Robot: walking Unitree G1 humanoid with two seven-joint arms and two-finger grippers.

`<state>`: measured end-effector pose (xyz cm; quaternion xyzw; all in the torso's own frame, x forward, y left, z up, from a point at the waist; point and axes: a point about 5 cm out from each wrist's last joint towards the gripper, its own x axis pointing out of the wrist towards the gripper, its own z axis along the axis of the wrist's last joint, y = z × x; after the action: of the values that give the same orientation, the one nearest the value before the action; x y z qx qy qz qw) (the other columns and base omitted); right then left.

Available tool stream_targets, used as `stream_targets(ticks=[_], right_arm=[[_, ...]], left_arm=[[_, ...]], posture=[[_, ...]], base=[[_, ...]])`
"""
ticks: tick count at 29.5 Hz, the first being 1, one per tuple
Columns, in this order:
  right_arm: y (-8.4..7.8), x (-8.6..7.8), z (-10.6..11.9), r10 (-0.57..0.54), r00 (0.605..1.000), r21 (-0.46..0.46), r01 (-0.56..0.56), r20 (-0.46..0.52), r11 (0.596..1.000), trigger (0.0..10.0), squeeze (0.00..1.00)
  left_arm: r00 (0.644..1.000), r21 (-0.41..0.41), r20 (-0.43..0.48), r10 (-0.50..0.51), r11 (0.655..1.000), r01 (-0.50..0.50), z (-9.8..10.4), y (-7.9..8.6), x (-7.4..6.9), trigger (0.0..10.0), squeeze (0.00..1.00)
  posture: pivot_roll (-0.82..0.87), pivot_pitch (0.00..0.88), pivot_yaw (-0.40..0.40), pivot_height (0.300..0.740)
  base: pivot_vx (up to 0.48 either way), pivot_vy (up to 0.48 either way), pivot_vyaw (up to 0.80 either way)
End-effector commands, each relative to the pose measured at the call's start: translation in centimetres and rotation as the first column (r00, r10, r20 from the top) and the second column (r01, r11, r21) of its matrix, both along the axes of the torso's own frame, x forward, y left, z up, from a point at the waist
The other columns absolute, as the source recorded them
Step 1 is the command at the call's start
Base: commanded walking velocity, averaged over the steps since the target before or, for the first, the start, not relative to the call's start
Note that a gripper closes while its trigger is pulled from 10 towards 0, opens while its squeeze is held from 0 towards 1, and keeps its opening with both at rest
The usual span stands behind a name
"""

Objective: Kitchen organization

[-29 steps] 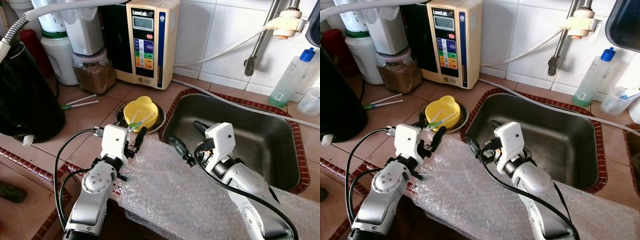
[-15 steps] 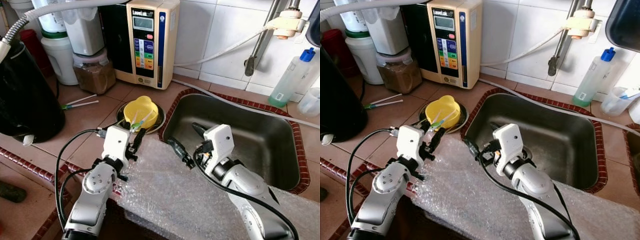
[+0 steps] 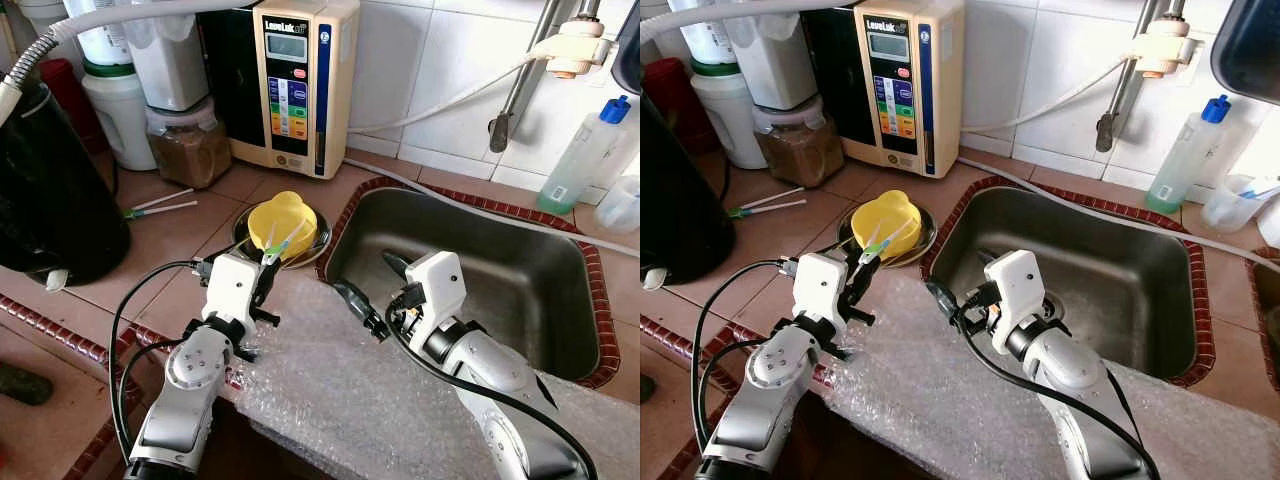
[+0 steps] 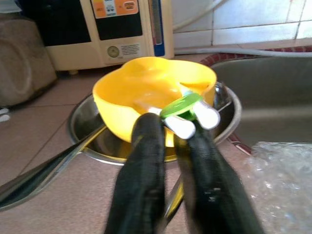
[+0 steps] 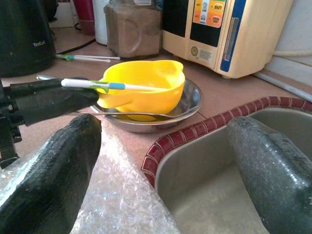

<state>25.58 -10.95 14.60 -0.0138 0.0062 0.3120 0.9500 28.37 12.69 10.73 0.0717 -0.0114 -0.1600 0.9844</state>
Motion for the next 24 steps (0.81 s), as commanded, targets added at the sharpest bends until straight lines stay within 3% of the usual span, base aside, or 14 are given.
stream_targets(ticks=[1, 15, 24], right_arm=[[-0.1, 0.2, 0.2, -0.003, 1.0, -0.004, 0.003, 0.004, 1.0, 10.0, 0.0], [-0.1, 0.6, 0.4, -0.009, 1.0, -0.006, 0.009, 0.021, 1.0, 10.0, 0.0], [-0.2, 0.9, 0.4, -0.027, 0.999, -0.008, 0.027, 0.039, 1.0, 10.0, 0.0]], left_arm=[[1.0, 0.014, 0.009, 0.006, 1.0, -0.006, 0.1, 0.1, 0.2, 0.0, 0.0], [0.995, 0.046, 0.049, 0.088, 0.995, -0.09, 0.4, 1.1, 0.2, 0.0, 0.0], [0.974, 0.054, 0.159, 0.163, 0.983, -0.174, 2.0, 2.0, 0.6, 0.0, 0.0]], posture=[[0.0, 0.0, -0.012, 0.74], [0.01, 0.0, -0.019, 0.74], [0.01, 0.0, -0.023, 0.74]], base=[[0.0, 0.0, 0.0], [0.0, 0.0, 0.0], [0.0, 0.0, 0.0]])
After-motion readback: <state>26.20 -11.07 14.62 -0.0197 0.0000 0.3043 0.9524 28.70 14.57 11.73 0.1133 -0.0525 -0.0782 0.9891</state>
